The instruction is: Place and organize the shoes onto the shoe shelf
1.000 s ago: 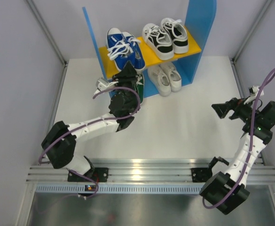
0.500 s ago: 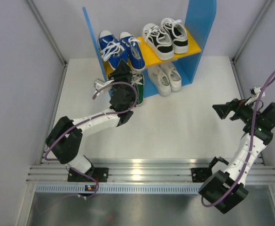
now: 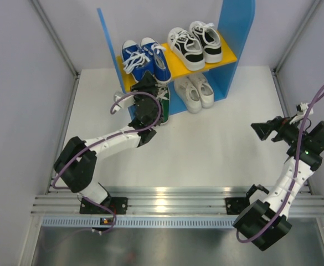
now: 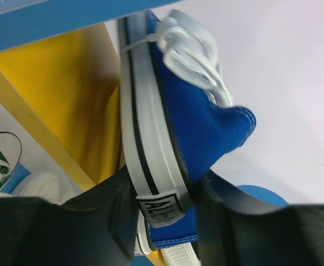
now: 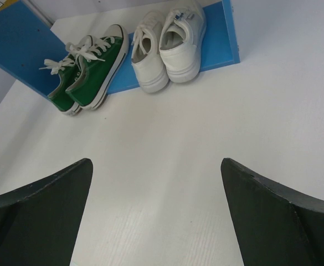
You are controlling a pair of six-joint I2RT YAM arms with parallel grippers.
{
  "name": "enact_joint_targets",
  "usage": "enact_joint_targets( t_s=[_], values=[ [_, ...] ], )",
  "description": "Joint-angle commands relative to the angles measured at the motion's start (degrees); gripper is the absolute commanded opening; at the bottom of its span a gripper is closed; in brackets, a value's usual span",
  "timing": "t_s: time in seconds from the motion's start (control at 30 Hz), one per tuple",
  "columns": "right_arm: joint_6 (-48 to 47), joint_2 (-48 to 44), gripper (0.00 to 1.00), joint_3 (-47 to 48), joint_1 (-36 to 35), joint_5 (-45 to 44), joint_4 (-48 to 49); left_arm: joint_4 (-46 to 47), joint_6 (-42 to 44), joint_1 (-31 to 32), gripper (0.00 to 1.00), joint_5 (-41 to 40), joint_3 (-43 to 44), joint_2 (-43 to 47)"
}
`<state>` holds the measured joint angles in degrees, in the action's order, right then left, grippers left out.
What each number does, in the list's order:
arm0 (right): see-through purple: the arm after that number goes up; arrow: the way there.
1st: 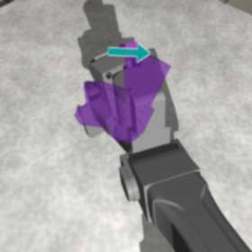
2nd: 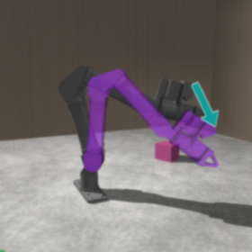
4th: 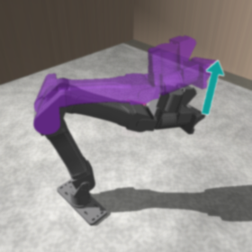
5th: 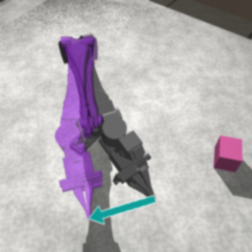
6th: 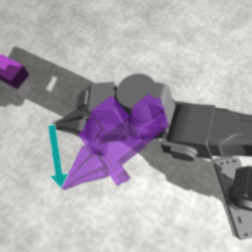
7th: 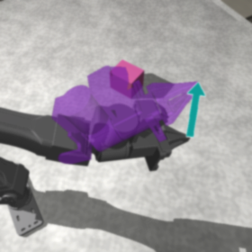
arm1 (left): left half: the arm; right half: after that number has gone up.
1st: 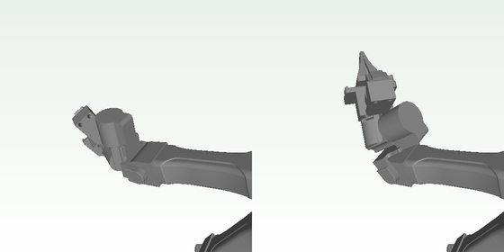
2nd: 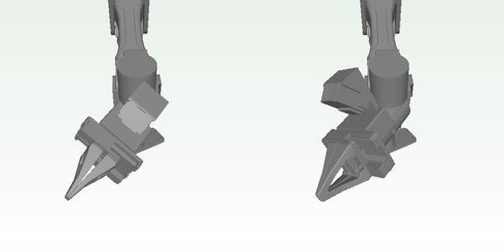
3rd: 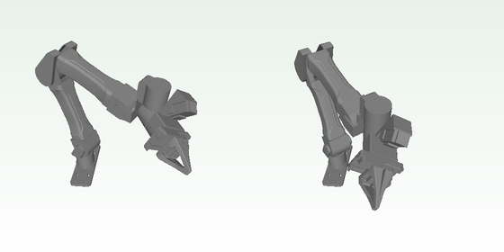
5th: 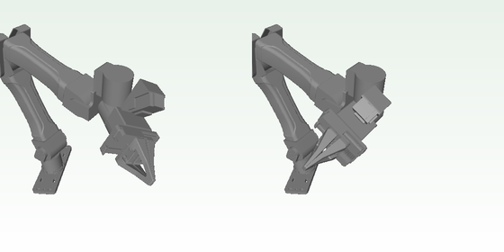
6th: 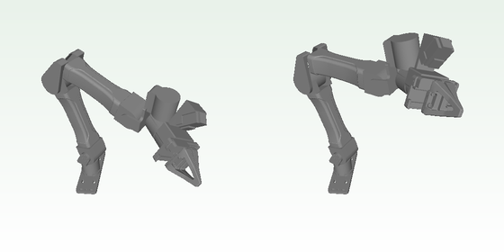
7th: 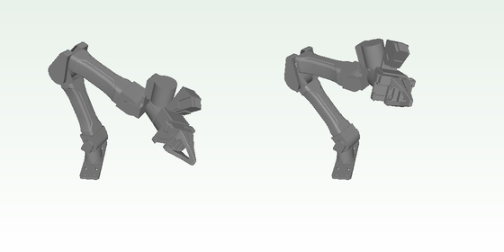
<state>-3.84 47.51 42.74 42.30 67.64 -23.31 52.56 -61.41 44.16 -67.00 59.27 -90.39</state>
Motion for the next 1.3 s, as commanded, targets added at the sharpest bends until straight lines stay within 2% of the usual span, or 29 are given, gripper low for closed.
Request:
enact_joint_targets(
  t_s=[0.0, 0.07, 0.1, 0.23, 0.37, 0.43, 0.57, 0.6, 0.63, 0.7, 0.93, 1.27],
  values=[
    [-0.6, -0.5, 0.99, -0.1, 1.0, 2.1, 2.2, -1.1, -4.6, -0.4, 0.48, 3.8, 3.3, 3.2],
    [-0.6, -0.6, 0.99, -0.1, 1.2, 2.1, 2.3, -4.0, -5.8, -0.5, 0.62, 3.9, 3.1, 3.6],
    [-0.5, -0.6, 0.99, -0.1, 1.2, 2.4, 2.3, -4.6, -7.0, -0.6, 0.73, 4.1, 3.0, 4.0],
    [-0.2, -0.6, 0.99, -0.2, 1.7, 2.7, 2.3, -6.9, -8.9, -1.0, 0.98, 6.4, 1.8, 5.7],
    [0.0, -0.8, 0.99, -0.2, 2.0, 2.9, 2.4, -16.1, -13.9, -1.9, 0.98, 11.3, 1.0, 9.9],
    [0.1, -0.9, 0.99, -0.2, 2.2, 3.1, 2.5, -17.6, -14.4, -1.9, 0.98, 12.9, 0.9, 10.7],
    [0.4, -1.2, 0.99, -0.2, 2.4, 3.5, 2.7, -32.7, -22.0, -1.9, 0.98, 16.4, 3.4, 13.7],
    [0.4, -1.3, 0.99, -0.2, 2.5, 3.6, 2.7, -41.6, -24.0, -1.9, 0.98, 16.6, 4.6, 14.4],
    [0.5, -1.4, 0.99, -0.2, 2.6, 3.6, 2.7, -45.8, -25.4, -1.9, 0.98, 17.8, 7.0, 14.5],
    [0.7, -1.5, 0.99, -0.3, 2.8, 3.8, 2.9, -50.2, -27.0, -2.5, 0.98, 19.1, 7.9, 14.9],
    [1.0, -2.0, 0.99, -0.3, 3.3, 4.5, 3.1, -52.3, -26.7, -3.0, 0.98, 22.7, 5.6, 17.3],
    [1.6, -2.3, 1.0, -0.2, 3.6, 5.1, 3.3, -61.9, -27.8, -3.9, 0.98, 24.7, 7.0, 19.6]
  ],
)
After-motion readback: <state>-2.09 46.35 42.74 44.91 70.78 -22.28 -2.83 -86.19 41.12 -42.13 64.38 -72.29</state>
